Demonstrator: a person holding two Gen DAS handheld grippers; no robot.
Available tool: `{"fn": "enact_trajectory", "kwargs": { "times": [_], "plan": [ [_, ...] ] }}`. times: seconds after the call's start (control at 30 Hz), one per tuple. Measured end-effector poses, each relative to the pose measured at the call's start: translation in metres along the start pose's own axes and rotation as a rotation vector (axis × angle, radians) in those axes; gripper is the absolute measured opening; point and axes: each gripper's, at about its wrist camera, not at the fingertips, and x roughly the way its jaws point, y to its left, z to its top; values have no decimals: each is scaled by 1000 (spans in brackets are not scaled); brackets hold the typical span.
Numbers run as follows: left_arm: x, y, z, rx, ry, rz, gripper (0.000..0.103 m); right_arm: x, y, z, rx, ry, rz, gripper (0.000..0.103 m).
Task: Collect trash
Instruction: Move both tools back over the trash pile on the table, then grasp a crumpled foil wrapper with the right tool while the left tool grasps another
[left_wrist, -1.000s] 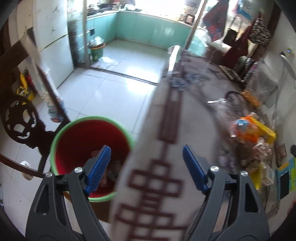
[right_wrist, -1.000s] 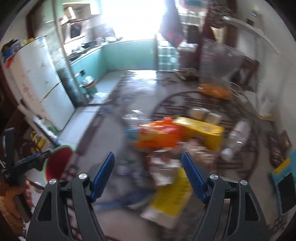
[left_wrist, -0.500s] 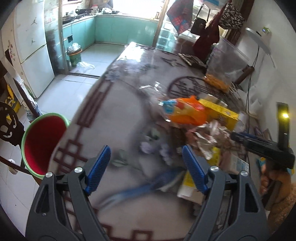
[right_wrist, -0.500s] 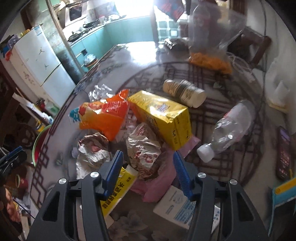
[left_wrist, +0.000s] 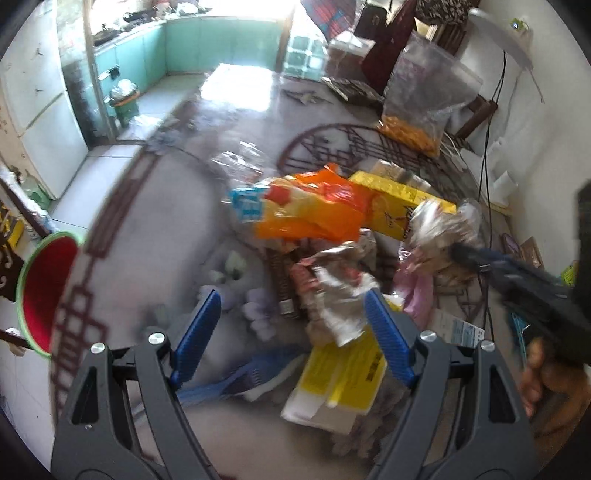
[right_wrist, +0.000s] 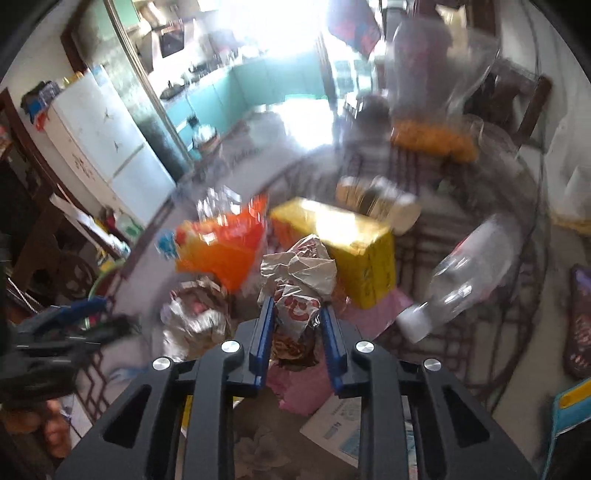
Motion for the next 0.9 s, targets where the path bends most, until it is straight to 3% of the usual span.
{"fn": "enact_trajectory", "kwargs": {
  "times": [0.2, 0.6, 0.63, 0.67, 0.77, 0.9],
  "plan": [
    [41, -18, 2, 17, 67, -4, 77, -31, 0, 1, 4, -57, -15, 24],
    [52, -18, -2, -9, 125, -87, 77, -42, 19, 0, 0, -72, 8, 26],
    [55, -17, -4, -18, 143, -100, 74, -42, 21, 0, -3, -71, 9, 26],
    [58, -16, -6, -28, 158, -116, 63, -41, 23, 0, -6, -72, 11, 26],
    [56, -13, -13, -32, 169, -153, 43, -43, 30, 1, -18, -79, 14, 26],
    [33, -3, -10, -40, 107, -165, 40, -48, 43, 5, -37, -101, 20, 26]
  ]
}}
